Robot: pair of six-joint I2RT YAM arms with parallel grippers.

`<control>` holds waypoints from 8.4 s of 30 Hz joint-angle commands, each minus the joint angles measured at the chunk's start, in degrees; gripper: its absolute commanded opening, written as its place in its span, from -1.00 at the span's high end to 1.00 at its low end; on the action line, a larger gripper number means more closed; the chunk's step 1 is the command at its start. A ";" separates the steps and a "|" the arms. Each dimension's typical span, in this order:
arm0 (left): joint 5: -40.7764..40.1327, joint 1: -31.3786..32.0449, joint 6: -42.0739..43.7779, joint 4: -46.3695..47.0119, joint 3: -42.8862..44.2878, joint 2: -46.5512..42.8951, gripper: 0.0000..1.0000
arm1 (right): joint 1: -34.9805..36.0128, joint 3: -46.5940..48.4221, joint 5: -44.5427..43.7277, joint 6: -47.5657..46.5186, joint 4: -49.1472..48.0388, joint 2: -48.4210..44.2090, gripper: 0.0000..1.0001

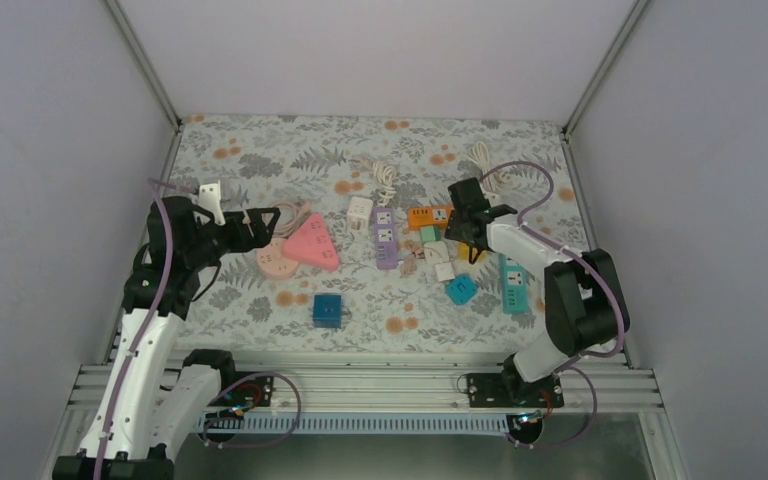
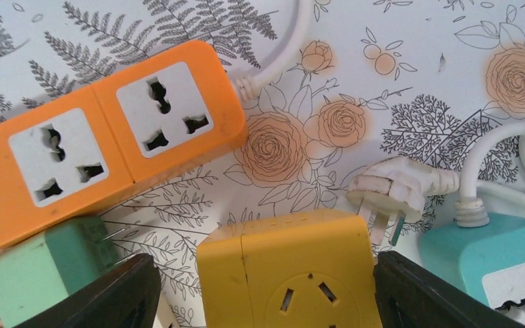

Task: Insert the plug
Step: Pick up the plug from the center of the board, then insert the plug into the socket.

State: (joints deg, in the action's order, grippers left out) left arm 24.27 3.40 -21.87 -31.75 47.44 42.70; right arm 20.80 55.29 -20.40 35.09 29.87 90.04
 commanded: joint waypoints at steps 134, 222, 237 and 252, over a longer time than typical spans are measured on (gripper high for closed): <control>1.50 33.17 40.76 33.13 3.41 27.08 0.28 | 20.67 27.01 32.34 -7.45 11.83 -5.72 -0.58; -20.03 14.44 2.38 16.59 -7.29 38.15 0.12 | 23.16 44.62 41.93 -4.33 -7.22 36.93 -0.06; -23.04 15.02 1.74 16.27 -8.31 37.71 0.22 | 21.22 39.93 39.39 -7.81 -9.74 35.74 -0.04; -22.62 15.13 1.97 16.90 -8.13 38.28 0.24 | 22.23 38.24 43.35 -12.84 -5.79 40.80 -0.05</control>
State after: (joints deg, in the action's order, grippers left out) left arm 2.22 18.31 -20.18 -13.19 39.64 79.68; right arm 41.76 96.60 22.68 25.41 17.63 125.84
